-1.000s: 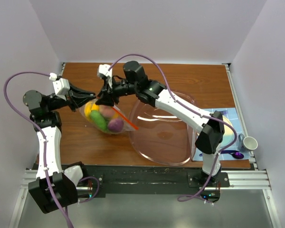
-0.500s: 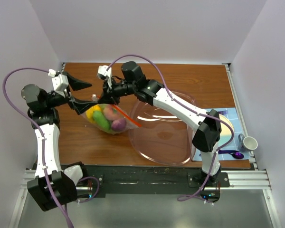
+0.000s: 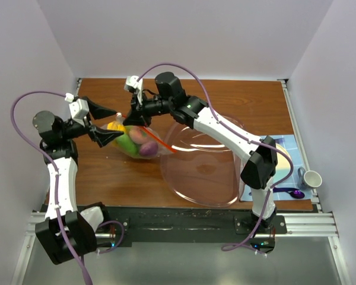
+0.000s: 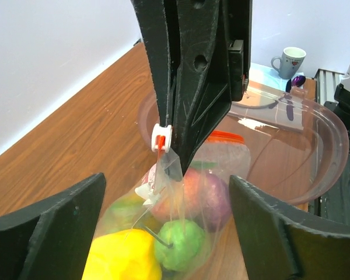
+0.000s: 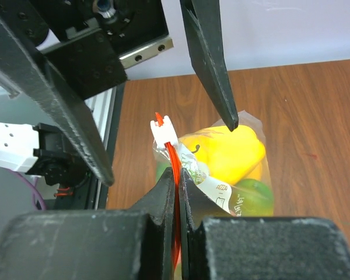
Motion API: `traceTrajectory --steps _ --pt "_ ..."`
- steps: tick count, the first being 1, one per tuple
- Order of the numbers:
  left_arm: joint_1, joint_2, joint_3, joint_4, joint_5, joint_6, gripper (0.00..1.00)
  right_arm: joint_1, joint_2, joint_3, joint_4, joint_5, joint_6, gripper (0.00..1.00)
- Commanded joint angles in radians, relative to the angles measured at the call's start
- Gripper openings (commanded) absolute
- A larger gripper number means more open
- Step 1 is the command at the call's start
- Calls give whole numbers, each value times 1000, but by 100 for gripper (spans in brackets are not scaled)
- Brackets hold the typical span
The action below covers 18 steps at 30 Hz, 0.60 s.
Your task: Open the zip-top bag and remove the fake food
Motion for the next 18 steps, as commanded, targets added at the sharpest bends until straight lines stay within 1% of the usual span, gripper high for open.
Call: traceTrajectory --steps 1,3,7,10,11,14,17,18 --pt "1 14 5 38 205 58 84 2 -46 61 81 -54 40 0" --pt "-2 21 -1 38 205 72 81 4 -44 69 80 -62 42 0" --pt "-25 32 -21 39 205 85 82 9 -41 95 69 -63 40 0" --pt "-48 29 -21 8 203 124 82 21 -34 113 69 -66 42 0" --pt "-54 29 -20 -17 203 137 82 25 -32 118 69 -66 68 0" --pt "-72 37 -17 -22 203 155 79 41 -20 136 66 -68 72 0" --pt "-74 47 6 -36 203 154 68 62 -14 143 49 -65 60 0" --pt "-74 49 20 -39 203 152 56 67 -14 138 44 -65 59 0"
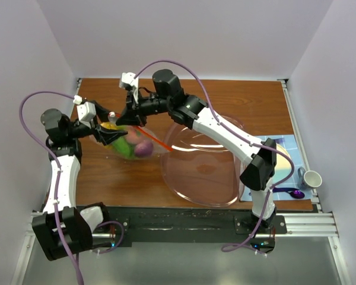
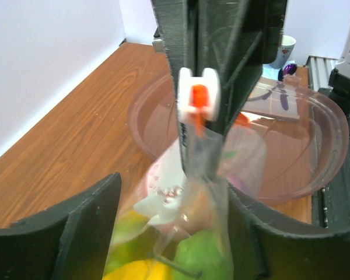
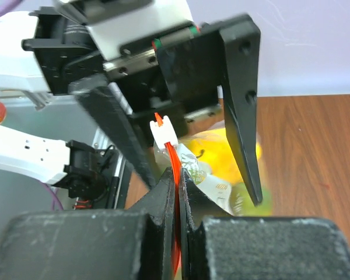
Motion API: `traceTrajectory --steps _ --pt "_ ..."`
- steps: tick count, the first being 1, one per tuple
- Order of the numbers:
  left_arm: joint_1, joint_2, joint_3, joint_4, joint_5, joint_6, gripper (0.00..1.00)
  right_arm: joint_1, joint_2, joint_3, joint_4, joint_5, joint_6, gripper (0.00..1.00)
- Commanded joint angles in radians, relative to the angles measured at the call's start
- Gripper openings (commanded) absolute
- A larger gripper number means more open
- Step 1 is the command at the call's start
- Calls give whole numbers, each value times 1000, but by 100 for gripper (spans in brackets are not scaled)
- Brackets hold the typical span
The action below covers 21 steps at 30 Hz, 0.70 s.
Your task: Open the zip-top bag and remove the fake food
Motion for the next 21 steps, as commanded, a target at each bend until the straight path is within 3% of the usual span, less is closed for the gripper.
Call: traceTrajectory --steps 1,2,3,6,8,9,10,13,18,21 --pt "-6 10 42 -18 201 34 49 34 -17 53 37 -31 9 0" --pt "-6 6 43 -18 201 35 39 32 -17 47 37 -29 9 0" --pt "-6 1 43 -18 201 37 21 35 -20 33 38 -29 9 0" --pt "-6 -14 36 -6 201 37 7 34 -35 14 46 -19 9 0" --pt "-6 -17 34 -6 201 31 6 35 -47 3 37 7 9 3" --pt "-6 -20 34 -6 201 23 5 35 -53 -8 32 21 -21 11" --pt "-6 -20 34 -6 201 20 5 35 -61 -17 26 35 -33 34" --pt "-6 -28 29 1 201 0 4 34 -105 -69 44 93 -61 48" --pt "-4 -52 0 45 201 -43 4 29 -129 -86 29 106 -84 47" --pt "-4 -68 -6 45 201 -57 4 26 -129 -86 17 98 -92 38"
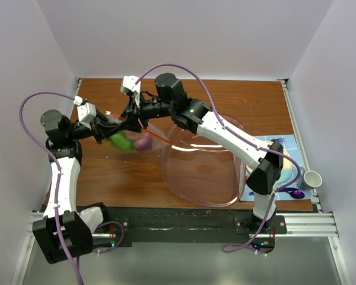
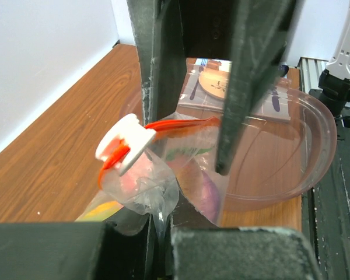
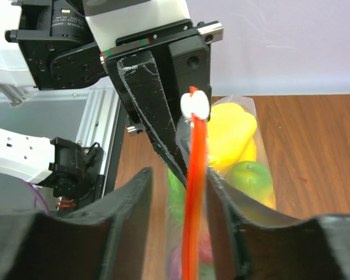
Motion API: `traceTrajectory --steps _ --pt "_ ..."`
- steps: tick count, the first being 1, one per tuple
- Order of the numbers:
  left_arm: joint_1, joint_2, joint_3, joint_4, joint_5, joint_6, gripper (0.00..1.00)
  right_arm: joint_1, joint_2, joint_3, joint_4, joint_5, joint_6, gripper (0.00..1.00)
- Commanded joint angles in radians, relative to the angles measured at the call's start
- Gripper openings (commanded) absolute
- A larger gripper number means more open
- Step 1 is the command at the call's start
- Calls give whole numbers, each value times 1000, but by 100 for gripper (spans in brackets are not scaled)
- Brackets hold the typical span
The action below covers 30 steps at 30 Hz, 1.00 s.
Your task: Open the zip-top bag and remove the fake food
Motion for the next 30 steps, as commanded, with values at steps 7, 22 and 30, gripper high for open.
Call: traceTrajectory --steps 7,22,30 --pt "2 -70 -5 63 187 -54 4 -4 -47 6 8 -5 -21 0" --pt "15 -17 130 -175 186 75 79 -9 -41 35 -3 -11 -4 0" --pt "17 -10 21 88 187 -132 43 -10 -52 49 -26 3 -16 0"
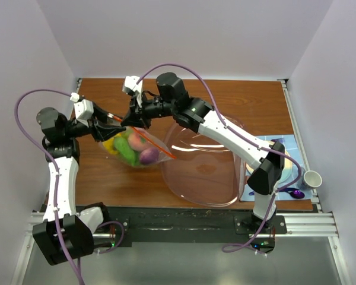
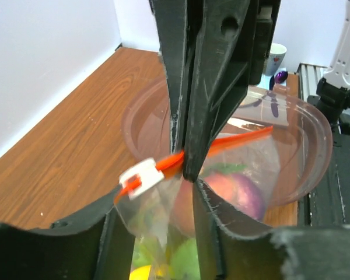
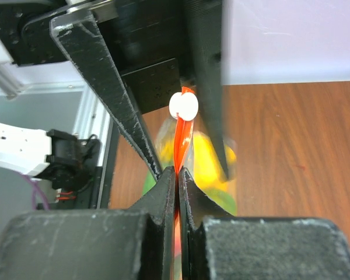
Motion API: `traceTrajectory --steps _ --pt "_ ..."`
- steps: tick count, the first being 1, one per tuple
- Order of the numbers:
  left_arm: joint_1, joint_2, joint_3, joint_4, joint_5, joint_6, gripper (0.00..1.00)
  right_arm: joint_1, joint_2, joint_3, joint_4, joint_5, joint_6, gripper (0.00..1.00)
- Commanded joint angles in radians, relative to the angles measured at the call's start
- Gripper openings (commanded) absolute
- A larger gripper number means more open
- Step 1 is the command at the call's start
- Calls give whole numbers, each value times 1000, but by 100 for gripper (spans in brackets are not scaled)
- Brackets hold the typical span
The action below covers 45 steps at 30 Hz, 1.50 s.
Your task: Open the zip-top bag and remove the fake food
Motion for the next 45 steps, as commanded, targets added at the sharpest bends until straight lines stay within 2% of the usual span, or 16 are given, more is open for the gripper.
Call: traceTrajectory --steps 1,6,9,10,12,13,14,18,19,20,21,23,27,31,37,45 --pt "6 0 -56 174 192 -136 43 -3 -43 54 22 -6 -3 0" --pt "8 -28 -65 165 192 -122 42 -6 -39 84 8 -7 -2 0" --pt "6 -30 -57 165 194 -120 29 -6 -35 80 17 -13 6 0" --pt "5 -28 -56 165 194 -120 22 -8 -34 75 22 -14 7 0" --pt "5 -33 -59 165 194 -110 13 -6 -39 66 34 -9 12 0" --pt "6 -34 -60 168 194 -111 4 -8 -42 54 40 -6 12 0" --pt "6 -37 -63 172 194 -111 1 -6 -46 48 51 -4 14 0" --pt "8 -31 -73 198 194 -128 0 -6 -65 0 53 48 -9 0" --pt "6 -27 -71 203 194 -130 0 -6 -74 -30 57 58 -13 6" --pt "6 -24 -73 208 194 -140 0 -6 -80 -51 78 71 -16 29" --pt "6 -17 -74 220 192 -145 0 -6 -98 -70 92 78 -22 40" --pt "8 -16 -88 238 192 -160 0 -8 -114 -118 138 102 -28 48" --pt "8 -31 -109 272 192 -160 0 -6 -117 -115 183 109 -14 50" --pt "6 -43 -117 270 194 -163 0 -6 -65 -39 194 77 7 49" --pt "5 -51 -120 272 194 -177 0 -5 10 75 168 2 38 43" --pt "6 -51 -119 270 194 -180 0 15 58 135 114 -44 20 45"
